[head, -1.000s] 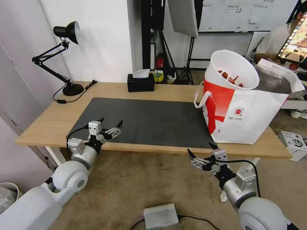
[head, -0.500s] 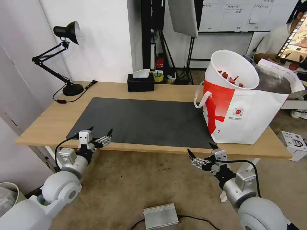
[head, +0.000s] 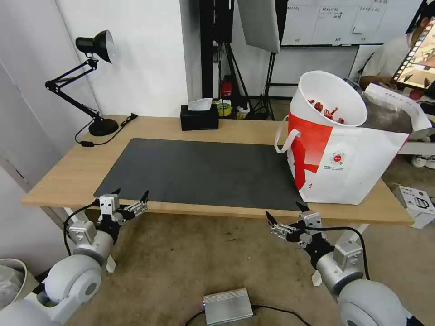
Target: Pick up the trash from the table and place it into the takeout bag.
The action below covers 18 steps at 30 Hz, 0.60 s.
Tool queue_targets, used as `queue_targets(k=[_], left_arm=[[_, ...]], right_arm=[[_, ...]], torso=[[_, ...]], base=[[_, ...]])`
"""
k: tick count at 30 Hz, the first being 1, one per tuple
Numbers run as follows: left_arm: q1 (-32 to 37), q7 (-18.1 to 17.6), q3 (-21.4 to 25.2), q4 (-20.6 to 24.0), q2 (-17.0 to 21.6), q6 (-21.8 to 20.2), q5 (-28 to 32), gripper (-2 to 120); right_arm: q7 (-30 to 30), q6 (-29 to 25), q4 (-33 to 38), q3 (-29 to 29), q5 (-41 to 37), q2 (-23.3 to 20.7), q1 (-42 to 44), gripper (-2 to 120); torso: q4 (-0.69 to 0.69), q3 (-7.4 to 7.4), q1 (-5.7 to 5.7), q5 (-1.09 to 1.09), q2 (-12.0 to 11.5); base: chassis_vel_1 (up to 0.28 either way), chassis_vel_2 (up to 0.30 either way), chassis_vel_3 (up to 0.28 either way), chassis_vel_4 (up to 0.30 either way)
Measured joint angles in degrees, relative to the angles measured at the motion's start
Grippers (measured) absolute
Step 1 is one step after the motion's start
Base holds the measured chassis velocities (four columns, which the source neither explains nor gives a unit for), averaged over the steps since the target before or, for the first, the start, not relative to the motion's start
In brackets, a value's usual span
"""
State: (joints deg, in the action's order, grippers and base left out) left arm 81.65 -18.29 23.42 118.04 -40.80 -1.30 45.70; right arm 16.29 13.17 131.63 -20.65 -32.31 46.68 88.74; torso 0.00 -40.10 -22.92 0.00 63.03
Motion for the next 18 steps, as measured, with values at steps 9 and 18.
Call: queue_targets(k=[9, 18], left_arm=[[3.2, -0.2, 2.0, 1.5, -0.5, 0.0, 0.4, 100], [3.2, -0.3, 2.1, 1.6, -0.6, 0.0, 0.5, 100]], right_arm=[[0.0, 0.0, 0.0, 0.0, 0.0, 0.0, 0.0, 100], [0.0, 0.0, 0.0, 0.0, 0.0, 0.0, 0.0, 100]], torso=[[0.00, 0.00, 0.01, 0.01, 0.0], [0.00, 0.00, 0.00, 0.00, 0.0]], base=[[0.000, 0.000, 0.000, 0.000], [0.000, 0.000, 0.000, 0.000]])
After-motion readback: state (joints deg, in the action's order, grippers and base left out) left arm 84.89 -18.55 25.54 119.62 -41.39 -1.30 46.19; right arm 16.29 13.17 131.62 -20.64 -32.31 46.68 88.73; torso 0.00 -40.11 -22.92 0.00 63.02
